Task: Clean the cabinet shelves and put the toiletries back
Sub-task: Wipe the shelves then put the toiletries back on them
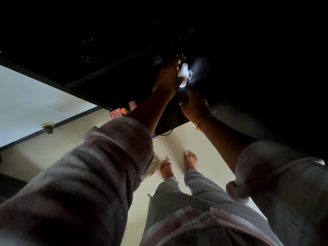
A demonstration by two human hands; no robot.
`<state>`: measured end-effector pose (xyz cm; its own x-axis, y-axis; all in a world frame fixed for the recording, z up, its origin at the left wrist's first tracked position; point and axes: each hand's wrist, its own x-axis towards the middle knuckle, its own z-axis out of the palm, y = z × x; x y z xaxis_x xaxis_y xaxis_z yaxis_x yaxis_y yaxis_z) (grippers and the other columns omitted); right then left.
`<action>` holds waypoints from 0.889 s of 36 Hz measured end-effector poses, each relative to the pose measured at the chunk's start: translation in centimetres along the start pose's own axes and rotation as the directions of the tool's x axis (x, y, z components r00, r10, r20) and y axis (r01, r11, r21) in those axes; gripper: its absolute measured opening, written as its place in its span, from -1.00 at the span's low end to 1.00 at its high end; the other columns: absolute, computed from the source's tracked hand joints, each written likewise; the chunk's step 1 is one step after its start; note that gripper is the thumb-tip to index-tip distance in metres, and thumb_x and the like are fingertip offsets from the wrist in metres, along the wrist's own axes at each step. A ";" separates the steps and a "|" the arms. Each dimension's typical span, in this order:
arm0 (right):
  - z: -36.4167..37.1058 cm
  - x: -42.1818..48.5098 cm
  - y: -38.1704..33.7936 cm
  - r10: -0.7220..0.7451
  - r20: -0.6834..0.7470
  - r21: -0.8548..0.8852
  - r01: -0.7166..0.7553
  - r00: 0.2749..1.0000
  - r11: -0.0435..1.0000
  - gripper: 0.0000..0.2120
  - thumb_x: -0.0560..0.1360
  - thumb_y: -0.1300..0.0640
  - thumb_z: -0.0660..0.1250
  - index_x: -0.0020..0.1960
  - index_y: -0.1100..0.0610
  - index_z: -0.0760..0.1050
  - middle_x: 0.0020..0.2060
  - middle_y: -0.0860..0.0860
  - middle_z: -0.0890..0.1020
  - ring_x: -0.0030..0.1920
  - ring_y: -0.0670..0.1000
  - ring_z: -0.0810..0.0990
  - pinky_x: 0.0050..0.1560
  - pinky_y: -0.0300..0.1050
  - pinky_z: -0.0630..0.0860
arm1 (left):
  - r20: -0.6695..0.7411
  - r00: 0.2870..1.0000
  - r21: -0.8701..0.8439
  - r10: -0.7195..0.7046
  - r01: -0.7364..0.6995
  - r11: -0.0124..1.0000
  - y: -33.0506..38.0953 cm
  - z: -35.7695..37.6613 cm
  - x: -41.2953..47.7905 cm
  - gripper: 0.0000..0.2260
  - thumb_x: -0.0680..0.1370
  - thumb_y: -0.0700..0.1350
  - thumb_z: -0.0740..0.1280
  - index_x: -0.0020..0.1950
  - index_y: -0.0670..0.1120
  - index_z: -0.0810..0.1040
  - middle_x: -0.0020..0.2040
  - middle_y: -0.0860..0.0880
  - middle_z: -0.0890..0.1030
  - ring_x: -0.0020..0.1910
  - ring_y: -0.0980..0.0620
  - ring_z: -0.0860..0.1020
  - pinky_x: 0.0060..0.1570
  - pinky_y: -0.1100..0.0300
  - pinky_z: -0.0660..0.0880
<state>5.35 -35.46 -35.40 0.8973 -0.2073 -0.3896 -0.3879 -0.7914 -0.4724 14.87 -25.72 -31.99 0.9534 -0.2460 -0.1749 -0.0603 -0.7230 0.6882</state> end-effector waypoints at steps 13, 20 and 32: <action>2.9 -2.5 -2.3 -0.247 0.093 0.132 0.234 0.965 0.963 -0.56 0.46 0.18 0.42 0.31 0.25 0.47 0.18 0.23 0.56 0.18 0.22 0.54 0.25 0.06 0.44 | -0.110 0.991 0.087 -0.082 0.092 0.992 -7.0 -4.6 -9.2 -0.77 0.60 -0.19 0.26 0.24 -0.14 0.56 0.16 -0.09 0.61 0.12 0.03 0.59 0.13 0.25 0.46; 4.7 -3.1 -3.9 -0.405 0.145 0.026 0.405 0.903 0.914 -0.46 0.41 0.19 0.46 0.37 0.16 0.44 0.26 0.21 0.50 0.29 0.23 0.46 0.32 0.06 0.38 | -0.211 0.977 0.198 -0.041 0.084 0.977 -9.4 -5.9 -15.1 -0.80 0.57 -0.30 0.23 0.05 -0.17 0.63 0.05 -0.15 0.62 0.01 -0.03 0.57 -0.09 0.34 0.30; 5.5 -2.1 -4.9 -0.472 0.186 -0.064 0.490 0.862 0.869 -0.68 0.46 0.22 0.40 0.22 0.12 0.57 0.22 0.17 0.53 0.23 0.23 0.51 0.24 0.05 0.47 | -0.059 0.998 0.323 -0.033 0.050 0.945 -10.4 -3.3 -15.7 -0.61 0.51 -0.11 0.41 0.33 -0.09 0.50 0.32 -0.15 0.48 0.29 -0.16 0.40 0.20 0.10 0.38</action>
<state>4.21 -27.94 -36.63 0.9171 0.3021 -0.2602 0.1160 -0.8265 -0.5509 1.48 -12.19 -34.07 0.9706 -0.1836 -0.1554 -0.1048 -0.9044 0.4137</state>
